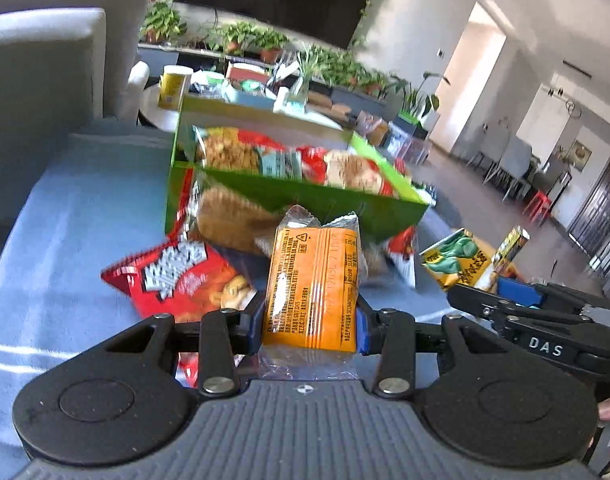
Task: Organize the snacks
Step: 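Carry the pea-snack bag with the right gripper while the left carries the cake into the box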
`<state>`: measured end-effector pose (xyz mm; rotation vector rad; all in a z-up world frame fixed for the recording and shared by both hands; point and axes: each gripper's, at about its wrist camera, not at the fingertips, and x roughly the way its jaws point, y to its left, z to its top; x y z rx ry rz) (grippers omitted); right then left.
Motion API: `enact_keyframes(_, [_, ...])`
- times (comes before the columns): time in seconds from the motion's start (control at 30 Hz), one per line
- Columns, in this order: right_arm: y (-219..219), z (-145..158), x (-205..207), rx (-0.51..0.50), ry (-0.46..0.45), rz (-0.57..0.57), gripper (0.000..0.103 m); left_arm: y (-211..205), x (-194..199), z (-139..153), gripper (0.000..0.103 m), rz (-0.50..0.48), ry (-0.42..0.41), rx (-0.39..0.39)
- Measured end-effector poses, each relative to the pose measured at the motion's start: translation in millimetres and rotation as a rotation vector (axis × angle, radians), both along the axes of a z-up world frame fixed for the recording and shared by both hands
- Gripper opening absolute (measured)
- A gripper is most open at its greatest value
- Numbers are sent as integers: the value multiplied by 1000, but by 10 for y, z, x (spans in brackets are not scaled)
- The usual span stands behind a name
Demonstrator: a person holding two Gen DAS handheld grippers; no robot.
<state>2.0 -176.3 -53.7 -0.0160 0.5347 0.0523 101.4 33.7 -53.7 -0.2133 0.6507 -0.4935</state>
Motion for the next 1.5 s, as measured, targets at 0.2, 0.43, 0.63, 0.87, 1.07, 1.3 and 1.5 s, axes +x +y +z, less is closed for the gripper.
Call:
enact_keyframes(0.2, [99,167,137,-4,-56,25,103,2,85,138,39,31,-36,-5])
enact_keyframes(0.43, [144,318,276,-25,-98,49,103,16,154,282,39,24,-112,0])
enact_keyframes(0.63, [170,438,397,-34,-137,58,103,-19,269,370,39,24,-126,-2])
enact_keyframes(0.87, [179,514,583,-43,-152,58,103,-109,439,446,39,3,-130,2])
enact_keyframes(1.07, [126,561,740,-43,-164,38,103,-220,670,497,39,9,-130,2])
enact_keyframes(1.3, [74,605,905,-41,-172,25,103,-323,926,483,39,14,-99,4])
enact_keyframes(1.5, [17,624,1041,-39,-170,12,103,-428,1104,476,39,25,-76,14])
